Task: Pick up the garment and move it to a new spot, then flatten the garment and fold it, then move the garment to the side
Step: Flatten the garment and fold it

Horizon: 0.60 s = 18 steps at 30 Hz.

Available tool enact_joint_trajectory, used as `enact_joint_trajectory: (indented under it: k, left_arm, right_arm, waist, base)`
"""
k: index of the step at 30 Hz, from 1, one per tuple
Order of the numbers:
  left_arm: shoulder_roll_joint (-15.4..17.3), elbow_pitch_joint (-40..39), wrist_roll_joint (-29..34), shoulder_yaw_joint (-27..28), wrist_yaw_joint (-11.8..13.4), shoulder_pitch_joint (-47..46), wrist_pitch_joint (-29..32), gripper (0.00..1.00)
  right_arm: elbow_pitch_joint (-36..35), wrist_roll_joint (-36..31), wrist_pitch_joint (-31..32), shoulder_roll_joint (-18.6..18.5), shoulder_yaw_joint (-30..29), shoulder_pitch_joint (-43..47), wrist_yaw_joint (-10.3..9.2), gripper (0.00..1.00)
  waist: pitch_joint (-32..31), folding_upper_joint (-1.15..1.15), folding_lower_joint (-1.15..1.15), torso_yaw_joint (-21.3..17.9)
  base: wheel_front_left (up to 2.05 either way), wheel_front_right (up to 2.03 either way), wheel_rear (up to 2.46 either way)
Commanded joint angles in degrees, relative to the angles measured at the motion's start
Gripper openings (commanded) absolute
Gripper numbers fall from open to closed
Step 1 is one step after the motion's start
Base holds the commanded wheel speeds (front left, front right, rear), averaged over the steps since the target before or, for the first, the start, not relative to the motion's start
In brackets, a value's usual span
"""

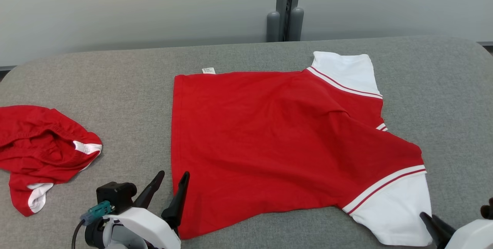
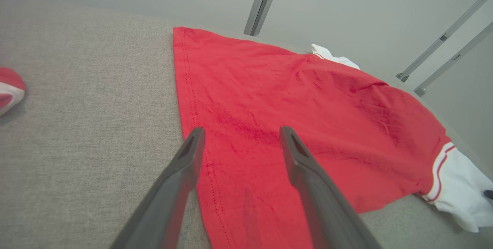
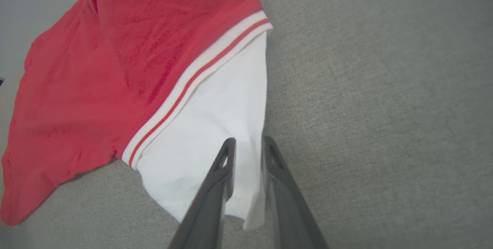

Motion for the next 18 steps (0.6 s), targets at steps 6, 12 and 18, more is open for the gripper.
enact_joint_trajectory:
  k: [6, 12, 18]
  left_arm:
    - [0.59, 0.17, 0.32, -0.03, 0.29, -1.01, 0.01, 1.0]
    - [1.16, -0.66, 0.76, 1.03, 1.11, -0.68, -0.75, 1.0]
    - [1.66, -2.61, 1.41, 3.42, 2.36, 0.36, -1.83, 1.0]
  right_arm:
    - [-1.59, -1.9, -5.08, 0.8, -2.56, -2.15, 0.12, 1.0]
    - [-3.08, -4.39, -10.18, 1.45, -6.0, -4.06, 0.12, 1.0]
    - [-4.89, -5.59, -13.57, 2.27, -5.76, -5.16, 0.13, 1.0]
  waist:
    - [0.18, 0.0, 0.0, 0.0]
    - [-0.03, 0.0, 0.0, 0.55]
    - [-0.22, 0.0, 0.0, 0.78]
  base:
    - [0.0, 0.0, 0.0]
    - [0.0, 0.0, 0.0]
    - [0.0, 0.0, 0.0]
